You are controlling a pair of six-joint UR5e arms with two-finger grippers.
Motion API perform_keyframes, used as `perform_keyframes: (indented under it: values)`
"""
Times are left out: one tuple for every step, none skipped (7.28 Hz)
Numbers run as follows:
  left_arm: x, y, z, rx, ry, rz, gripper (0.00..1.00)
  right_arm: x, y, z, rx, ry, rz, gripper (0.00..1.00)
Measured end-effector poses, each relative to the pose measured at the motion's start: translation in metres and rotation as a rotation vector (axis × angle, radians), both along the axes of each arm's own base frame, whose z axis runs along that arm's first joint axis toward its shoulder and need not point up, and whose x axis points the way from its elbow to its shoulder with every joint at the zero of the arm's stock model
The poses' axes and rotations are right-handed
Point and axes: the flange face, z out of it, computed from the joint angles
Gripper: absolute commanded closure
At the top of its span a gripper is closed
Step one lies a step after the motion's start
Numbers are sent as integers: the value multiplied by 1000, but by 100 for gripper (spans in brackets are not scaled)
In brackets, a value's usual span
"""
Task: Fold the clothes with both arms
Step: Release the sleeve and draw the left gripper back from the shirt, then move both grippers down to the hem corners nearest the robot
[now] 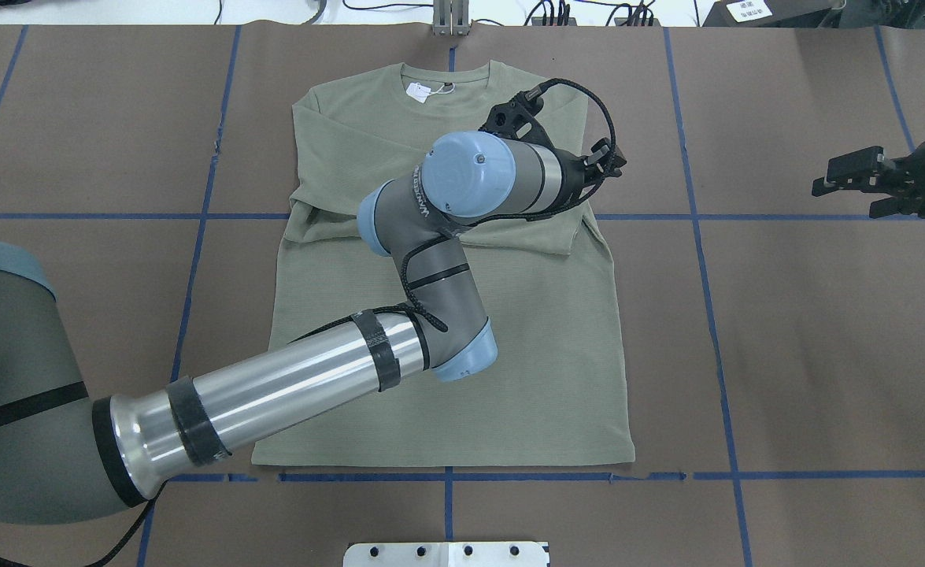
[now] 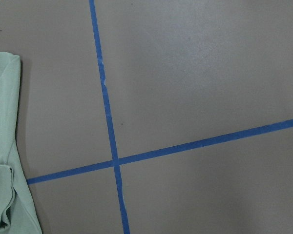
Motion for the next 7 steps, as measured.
perform_keyframes:
  values:
    - [-19,15,16,8,11,47,12,-1,2,-5,-6,-10,5,0]
    - [-45,34,35,11,12,97,12,-9,9,-16,-34,-34,13,0]
    - [-73,51,48,12,4,127,12,-29,21,-31,-82,-66,18,0]
    - [-105,67,61,24,-12,152,12,-60,41,-48,-127,-88,26,0]
    - [-140,82,75,49,-32,169,12,-94,65,-64,-153,-94,41,1]
    - [-174,97,91,73,-50,179,13,-131,95,-77,-172,-95,56,1]
    - [-204,113,107,88,-57,183,13,-167,131,-87,-181,-91,75,2]
